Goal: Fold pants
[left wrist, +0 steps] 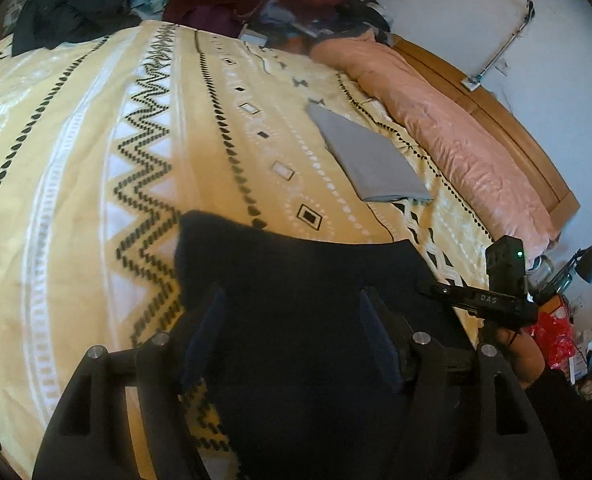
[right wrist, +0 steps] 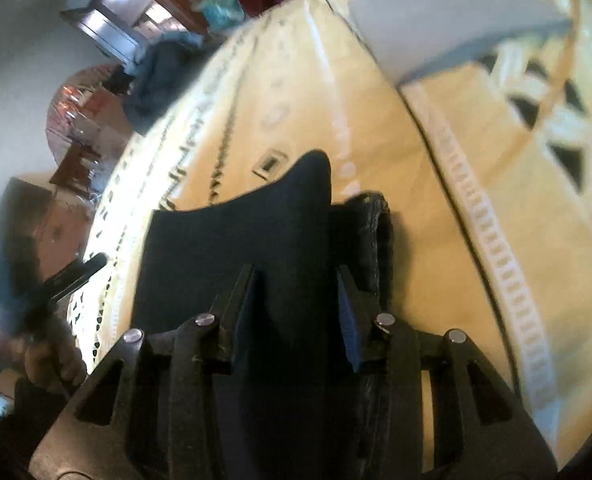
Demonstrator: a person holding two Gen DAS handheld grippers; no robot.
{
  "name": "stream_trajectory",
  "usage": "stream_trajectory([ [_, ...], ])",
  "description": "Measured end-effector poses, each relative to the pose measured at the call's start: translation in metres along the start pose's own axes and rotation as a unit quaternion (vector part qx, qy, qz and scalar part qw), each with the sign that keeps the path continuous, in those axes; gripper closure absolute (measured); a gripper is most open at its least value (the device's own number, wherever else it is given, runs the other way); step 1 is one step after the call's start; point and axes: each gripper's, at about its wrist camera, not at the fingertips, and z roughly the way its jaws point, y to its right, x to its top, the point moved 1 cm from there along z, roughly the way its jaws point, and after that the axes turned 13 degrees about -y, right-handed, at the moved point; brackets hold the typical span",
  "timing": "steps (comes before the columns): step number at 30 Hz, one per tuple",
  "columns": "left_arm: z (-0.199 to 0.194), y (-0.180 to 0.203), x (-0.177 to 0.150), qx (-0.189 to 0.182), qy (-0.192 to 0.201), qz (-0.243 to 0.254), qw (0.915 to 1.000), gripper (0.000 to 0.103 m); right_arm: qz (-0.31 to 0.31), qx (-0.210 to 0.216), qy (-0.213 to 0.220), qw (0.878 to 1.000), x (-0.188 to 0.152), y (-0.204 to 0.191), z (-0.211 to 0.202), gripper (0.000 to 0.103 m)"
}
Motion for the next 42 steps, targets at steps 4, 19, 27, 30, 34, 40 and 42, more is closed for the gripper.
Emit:
stream_trajectory([
  [4, 0.003, 0.001, -0.003, 0.0, -0.003, 0.01, 0.9999, 0.034, -0.013, 0.017, 0.034, 0.999, -0.017, -0.009, -0.023, 0.09],
  [19, 0.038, -0.041, -0.033, -0.048, -0.075, -0.038, 0.9953, 0.034, 0.018, 0.025, 0.02, 0.999, -0.023, 0.022, -0.04, 0.027],
  [27, 0.078, -0.052, -0.033, -0.104, -0.094, -0.06, 0.9883, 0.035, 0.055, 0.114, -0.07, 0.99, -0.019, 0.038, 0.012, 0.041],
  [30, 0.088, -0.049, -0.03, -0.112, -0.087, -0.055, 0.9884, 0.036, 0.073, 0.151, -0.074, 0.983, -0.018, 0.048, 0.026, 0.042],
  [34, 0.096, -0.043, -0.026, -0.118, -0.079, -0.058, 0.9882, 0.059, 0.077, 0.168, -0.072, 0.98, -0.017, 0.052, 0.028, 0.052],
  [40, 0.058, -0.023, -0.027, -0.127, -0.037, -0.019, 0.991, 0.077, 0.026, 0.156, -0.035, 0.987, -0.027, 0.012, -0.005, 0.078],
  [42, 0.036, -0.02, -0.026, -0.137, -0.02, -0.015, 0.9902, 0.077, 0.01, 0.154, -0.018, 0.988, -0.029, -0.008, -0.018, 0.078],
])
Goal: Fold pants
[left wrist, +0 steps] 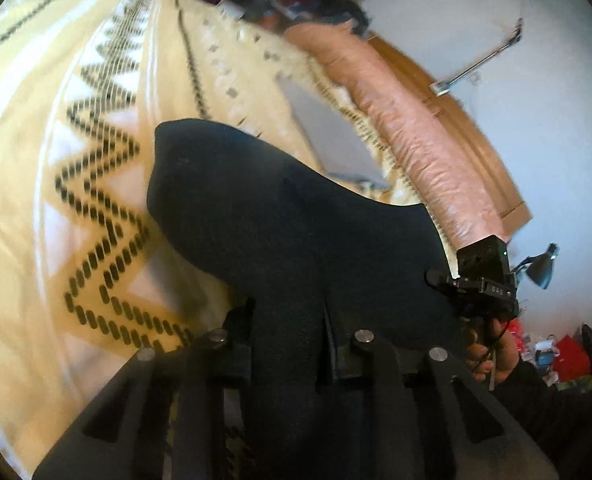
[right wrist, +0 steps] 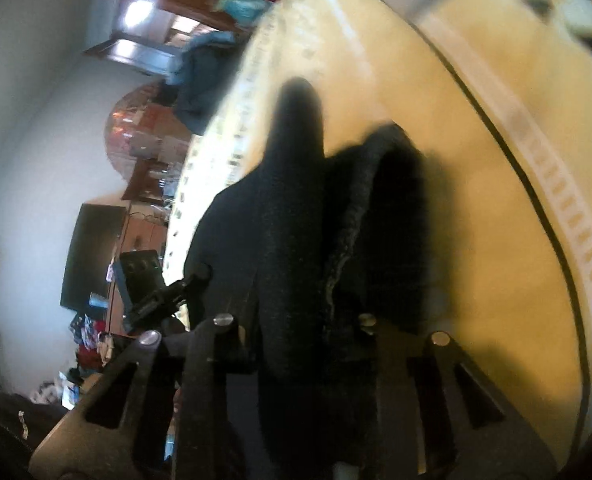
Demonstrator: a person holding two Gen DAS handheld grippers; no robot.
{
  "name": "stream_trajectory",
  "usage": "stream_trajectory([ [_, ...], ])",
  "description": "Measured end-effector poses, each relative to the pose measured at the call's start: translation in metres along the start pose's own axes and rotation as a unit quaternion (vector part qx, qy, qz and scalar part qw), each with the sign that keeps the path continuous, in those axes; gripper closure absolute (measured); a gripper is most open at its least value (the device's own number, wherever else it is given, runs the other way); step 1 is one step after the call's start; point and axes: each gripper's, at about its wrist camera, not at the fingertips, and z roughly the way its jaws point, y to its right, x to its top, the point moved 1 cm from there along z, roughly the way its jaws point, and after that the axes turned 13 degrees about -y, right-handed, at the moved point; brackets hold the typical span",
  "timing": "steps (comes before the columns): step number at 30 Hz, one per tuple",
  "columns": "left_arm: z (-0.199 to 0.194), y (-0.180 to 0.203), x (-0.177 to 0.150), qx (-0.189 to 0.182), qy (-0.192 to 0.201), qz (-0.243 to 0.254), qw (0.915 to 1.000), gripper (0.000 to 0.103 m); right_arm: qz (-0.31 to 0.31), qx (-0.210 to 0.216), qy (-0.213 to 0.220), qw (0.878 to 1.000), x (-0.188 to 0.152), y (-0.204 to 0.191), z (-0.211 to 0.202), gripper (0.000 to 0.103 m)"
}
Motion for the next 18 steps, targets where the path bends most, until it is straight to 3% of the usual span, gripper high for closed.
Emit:
stream_trajectory([
  [5, -0.059, -0.008, 0.011, 0.008, 0.035, -0.011, 0.9993, 0.077, -0.027, 0.014, 0.011, 0.999, 0.009, -0.048, 0.011, 0.078],
  [10, -0.115, -0.053, 0.044, 0.06, 0.043, -0.027, 0.9969, 0.077, -0.046, 0.044, -0.027, 0.998, 0.048, -0.076, 0.072, 0.078],
  [13, -0.126, -0.095, 0.068, 0.078, 0.042, -0.049, 0.9949, 0.077, -0.044, 0.049, -0.054, 0.996, 0.081, -0.079, 0.121, 0.078],
  [16, -0.111, -0.134, 0.081, 0.092, 0.02, -0.073, 0.9929, 0.076, -0.043, 0.027, -0.076, 0.996, 0.109, -0.069, 0.165, 0.079],
  [18, -0.093, -0.167, 0.081, 0.116, -0.001, -0.101, 0.9881, 0.065, -0.033, -0.005, -0.087, 0.996, 0.122, -0.055, 0.186, 0.078],
])
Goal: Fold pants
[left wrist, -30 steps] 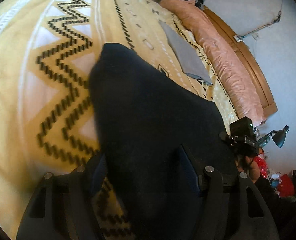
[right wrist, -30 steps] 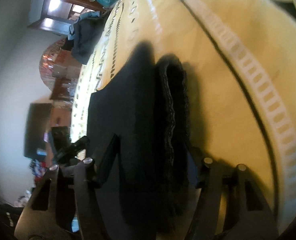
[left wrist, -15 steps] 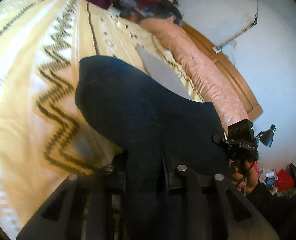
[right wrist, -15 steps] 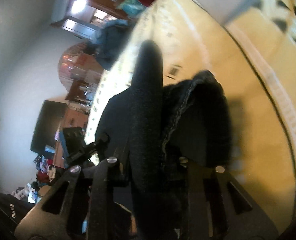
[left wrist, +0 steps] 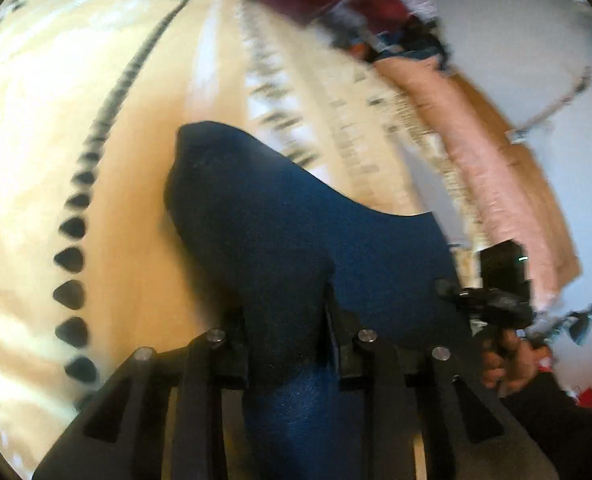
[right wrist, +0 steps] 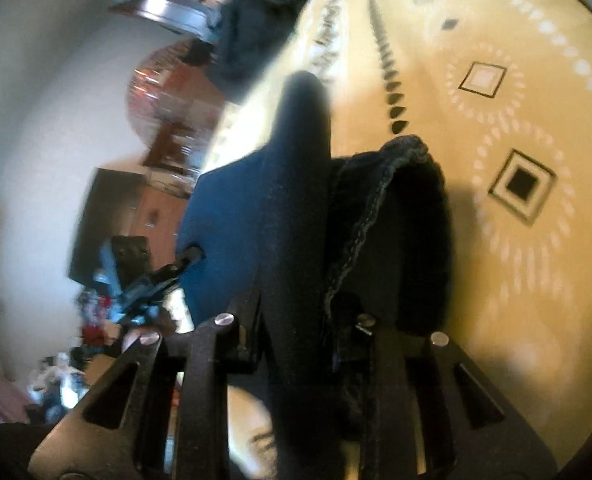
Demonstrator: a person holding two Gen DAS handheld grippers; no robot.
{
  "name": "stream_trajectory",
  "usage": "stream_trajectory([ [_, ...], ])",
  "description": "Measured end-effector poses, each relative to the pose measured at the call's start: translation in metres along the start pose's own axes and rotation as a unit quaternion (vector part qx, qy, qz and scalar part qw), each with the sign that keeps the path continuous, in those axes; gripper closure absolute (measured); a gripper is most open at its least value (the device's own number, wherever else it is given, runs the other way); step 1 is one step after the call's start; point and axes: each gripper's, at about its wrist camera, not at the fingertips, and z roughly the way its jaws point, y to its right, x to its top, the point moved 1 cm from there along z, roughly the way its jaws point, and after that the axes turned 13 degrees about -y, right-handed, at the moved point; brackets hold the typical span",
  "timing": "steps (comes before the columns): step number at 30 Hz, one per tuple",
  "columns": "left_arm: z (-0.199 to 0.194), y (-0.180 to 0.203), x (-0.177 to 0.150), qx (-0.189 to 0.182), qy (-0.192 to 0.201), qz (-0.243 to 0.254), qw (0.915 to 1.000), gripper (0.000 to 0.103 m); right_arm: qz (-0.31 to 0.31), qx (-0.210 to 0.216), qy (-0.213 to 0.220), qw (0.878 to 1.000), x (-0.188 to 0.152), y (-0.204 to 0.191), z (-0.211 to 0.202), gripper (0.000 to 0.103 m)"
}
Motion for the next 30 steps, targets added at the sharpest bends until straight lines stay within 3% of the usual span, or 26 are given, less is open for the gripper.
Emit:
stream_trajectory([
  [2, 0.013, -0.019, 0.001, -0.022, -0.007, -0.013, 0.9996, 0.054, 0.017, 0.003, -0.015, 1.0, 0.008, 0.02, 0.012, 0.076],
  [4, 0.009, -0.023, -0.002, -0.037, 0.002, -0.017, 0.9992, 0.054, 0.021, 0.0, -0.016, 1.0, 0.007, 0.028, 0.013, 0.068],
  [7, -0.009, -0.025, -0.014, -0.018, 0.014, -0.018, 0.9996, 0.054, 0.002, -0.017, 0.007, 1.0, -0.002, 0.021, -0.002, 0.059],
  [11, -0.038, -0.02, -0.055, 0.007, 0.039, -0.009, 0.9992, 0.054, -0.024, -0.04, 0.067, 0.997, -0.023, 0.002, -0.042, 0.059],
  [12, -0.043, -0.02, -0.069, -0.002, 0.046, -0.014, 0.9988, 0.054, -0.041, -0.046, 0.078, 0.995, -0.037, -0.009, -0.049, 0.059],
  [14, -0.045, -0.02, -0.091, -0.003, 0.047, -0.02, 0.9987, 0.053, -0.067, -0.057, 0.073, 0.994, -0.053, -0.023, -0.045, 0.059],
  [16, -0.047, -0.027, -0.109, 0.008, 0.053, -0.038, 0.9978, 0.052, -0.085, -0.093, 0.057, 0.99, -0.072, -0.027, -0.031, 0.059],
  [19, -0.061, -0.026, -0.125, 0.019, 0.065, -0.064, 0.9956, 0.053, -0.058, -0.166, 0.019, 0.984, -0.086, -0.007, -0.014, 0.058],
  [22, -0.098, -0.006, -0.139, 0.058, 0.099, -0.048, 0.9922, 0.053, -0.054, -0.187, 0.044, 0.98, -0.095, -0.026, -0.03, 0.058],
  [26, -0.174, 0.045, -0.164, 0.167, 0.193, 0.011, 0.9668, 0.049, -0.129, -0.23, 0.095, 0.96, -0.125, -0.092, -0.061, 0.057],
  [28, -0.211, 0.075, -0.181, 0.219, 0.246, 0.039, 0.9436, 0.038, -0.173, -0.253, 0.13, 0.943, -0.146, -0.136, -0.074, 0.057],
  [30, -0.251, 0.11, -0.205, 0.27, 0.324, 0.06, 0.9047, 0.017, -0.216, -0.265, 0.166, 0.925, -0.171, -0.178, -0.088, 0.046],
])
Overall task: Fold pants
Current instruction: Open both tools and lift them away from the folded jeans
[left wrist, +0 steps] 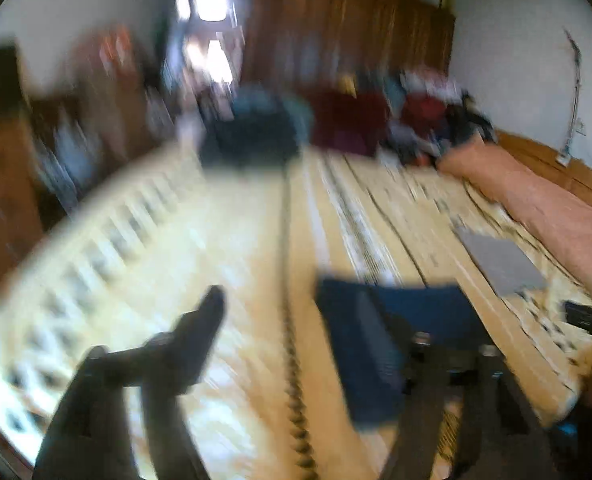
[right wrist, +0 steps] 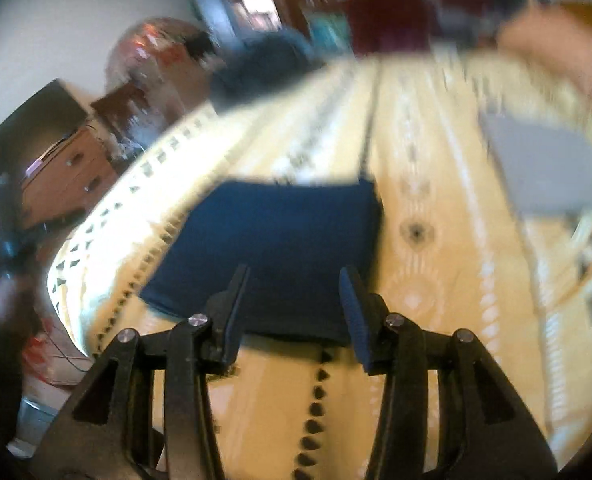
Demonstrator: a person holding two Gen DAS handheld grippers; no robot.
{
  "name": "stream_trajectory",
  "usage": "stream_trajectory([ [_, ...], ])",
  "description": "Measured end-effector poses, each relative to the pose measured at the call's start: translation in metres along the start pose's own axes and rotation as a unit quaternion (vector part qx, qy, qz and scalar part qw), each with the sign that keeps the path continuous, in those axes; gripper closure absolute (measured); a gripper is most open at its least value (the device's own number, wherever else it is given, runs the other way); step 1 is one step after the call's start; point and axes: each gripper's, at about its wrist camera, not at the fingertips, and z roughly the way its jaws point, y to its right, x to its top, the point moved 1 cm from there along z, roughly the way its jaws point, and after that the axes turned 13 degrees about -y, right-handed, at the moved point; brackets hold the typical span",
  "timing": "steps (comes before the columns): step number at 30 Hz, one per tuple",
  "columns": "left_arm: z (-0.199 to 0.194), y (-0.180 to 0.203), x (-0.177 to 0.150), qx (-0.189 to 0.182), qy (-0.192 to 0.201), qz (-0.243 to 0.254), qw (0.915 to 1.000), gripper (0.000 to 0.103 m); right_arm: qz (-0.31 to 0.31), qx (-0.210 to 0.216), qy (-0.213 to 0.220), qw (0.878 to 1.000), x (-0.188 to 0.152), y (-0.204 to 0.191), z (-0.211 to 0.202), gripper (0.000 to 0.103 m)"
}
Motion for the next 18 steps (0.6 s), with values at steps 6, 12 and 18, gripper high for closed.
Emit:
stream_trajectory([
  [6, -0.096, 0.009, 0.01, 0.099, 0.153, -0.047, 0.9821, 0.0, -0.049, -0.092, 0.184, 0.977, -0.005, -0.08, -0.107, 0.002],
  [12, -0.095, 0.021, 0.014, 0.067, 0.095, -0.067, 0.9909, 0.0, -0.036, -0.156, 0.238, 0.958, -0.011, -0.112, -0.132, 0.0],
  [18, -0.079, 0.049, 0.004, 0.053, 0.049, -0.045, 0.9964, 0.0, -0.007, -0.114, 0.137, 0.984, -0.009, -0.117, -0.096, 0.0],
])
